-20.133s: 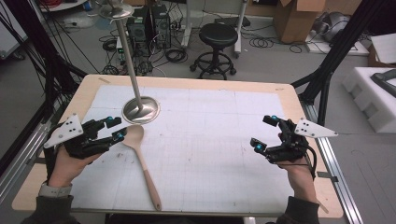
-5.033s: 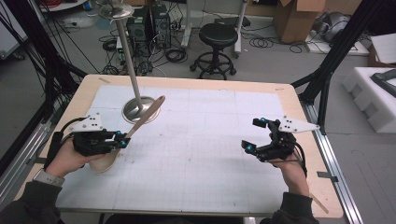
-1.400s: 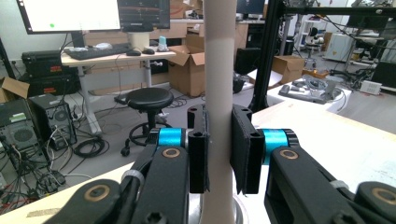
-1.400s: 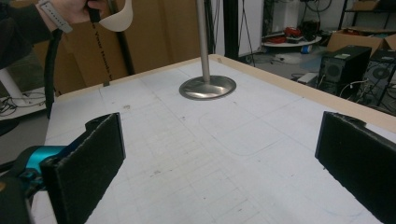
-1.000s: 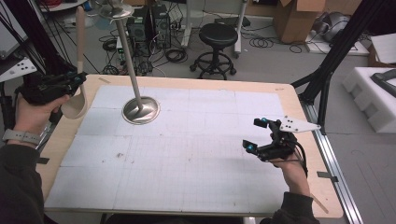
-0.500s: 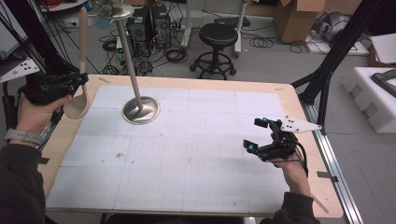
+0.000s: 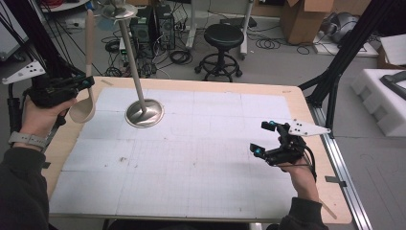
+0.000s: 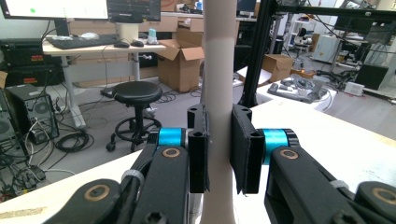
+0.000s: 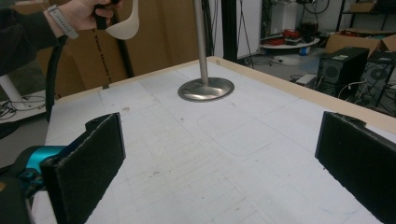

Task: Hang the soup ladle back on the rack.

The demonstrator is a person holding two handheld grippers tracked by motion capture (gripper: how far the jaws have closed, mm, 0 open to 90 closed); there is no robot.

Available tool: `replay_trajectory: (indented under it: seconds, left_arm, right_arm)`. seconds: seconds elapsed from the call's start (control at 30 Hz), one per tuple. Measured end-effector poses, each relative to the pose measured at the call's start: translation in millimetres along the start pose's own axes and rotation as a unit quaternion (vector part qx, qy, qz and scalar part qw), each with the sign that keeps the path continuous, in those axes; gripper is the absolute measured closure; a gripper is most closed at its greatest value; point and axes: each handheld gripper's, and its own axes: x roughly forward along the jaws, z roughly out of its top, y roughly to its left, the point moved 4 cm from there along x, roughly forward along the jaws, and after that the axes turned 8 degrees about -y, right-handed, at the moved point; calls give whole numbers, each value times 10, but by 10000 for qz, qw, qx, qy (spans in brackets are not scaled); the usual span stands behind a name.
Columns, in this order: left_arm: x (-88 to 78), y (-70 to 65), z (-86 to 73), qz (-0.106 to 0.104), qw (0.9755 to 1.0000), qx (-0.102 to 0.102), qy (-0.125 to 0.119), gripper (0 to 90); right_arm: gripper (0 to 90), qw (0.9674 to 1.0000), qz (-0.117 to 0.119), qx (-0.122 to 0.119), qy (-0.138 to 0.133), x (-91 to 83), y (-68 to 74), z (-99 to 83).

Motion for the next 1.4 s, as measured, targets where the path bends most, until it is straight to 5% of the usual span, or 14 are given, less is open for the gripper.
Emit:
replay_trajectory:
  seconds: [0.5,1.4]
  left_arm:
    - [86,-58,-54,-128,9999,-35,110,778]
    - [296,-90,-164,99,9997,0,219,772]
  right_arm:
    - [4,10000,-3,14,-5,-3,5,2]
    - [4,10000,-36,-10,14,-22,10,4]
